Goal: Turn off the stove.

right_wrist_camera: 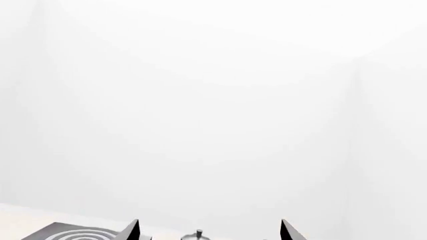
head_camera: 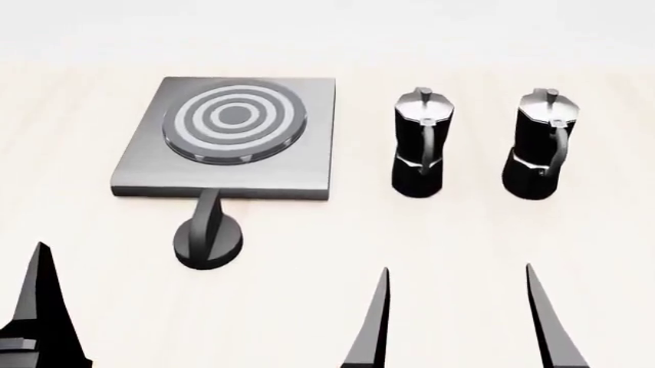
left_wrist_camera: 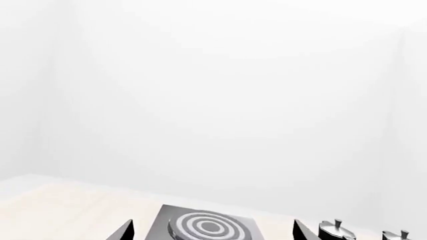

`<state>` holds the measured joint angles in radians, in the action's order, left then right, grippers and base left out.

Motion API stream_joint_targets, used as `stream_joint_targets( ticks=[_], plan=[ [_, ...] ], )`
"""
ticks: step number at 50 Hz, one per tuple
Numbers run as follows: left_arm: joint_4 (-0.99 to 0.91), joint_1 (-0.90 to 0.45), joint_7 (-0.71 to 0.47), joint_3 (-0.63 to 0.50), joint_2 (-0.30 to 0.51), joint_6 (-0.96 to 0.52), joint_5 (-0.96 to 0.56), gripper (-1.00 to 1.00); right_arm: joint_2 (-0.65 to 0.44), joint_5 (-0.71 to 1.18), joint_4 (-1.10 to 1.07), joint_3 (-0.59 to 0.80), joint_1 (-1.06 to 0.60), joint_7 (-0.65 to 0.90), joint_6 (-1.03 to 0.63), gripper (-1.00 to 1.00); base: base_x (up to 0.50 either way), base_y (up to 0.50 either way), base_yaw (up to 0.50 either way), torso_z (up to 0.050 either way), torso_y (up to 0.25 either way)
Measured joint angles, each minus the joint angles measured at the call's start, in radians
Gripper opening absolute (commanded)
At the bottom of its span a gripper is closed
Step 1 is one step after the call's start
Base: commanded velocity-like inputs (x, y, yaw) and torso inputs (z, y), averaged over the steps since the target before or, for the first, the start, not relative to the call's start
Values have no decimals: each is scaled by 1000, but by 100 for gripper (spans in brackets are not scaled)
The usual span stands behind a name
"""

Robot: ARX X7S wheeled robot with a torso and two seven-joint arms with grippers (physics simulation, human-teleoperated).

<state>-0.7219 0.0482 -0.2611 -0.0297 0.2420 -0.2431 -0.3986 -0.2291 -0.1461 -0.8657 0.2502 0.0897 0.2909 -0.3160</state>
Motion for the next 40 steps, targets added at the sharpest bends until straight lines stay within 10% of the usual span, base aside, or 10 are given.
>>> stream_joint_targets(
  ticks=[40],
  plan=[
    [13, 0, -35, -27, 31, 25, -8, 100, -18, 22, 3, 9, -2, 21, -6, 100, 211, 0, 0, 0, 0]
  ],
)
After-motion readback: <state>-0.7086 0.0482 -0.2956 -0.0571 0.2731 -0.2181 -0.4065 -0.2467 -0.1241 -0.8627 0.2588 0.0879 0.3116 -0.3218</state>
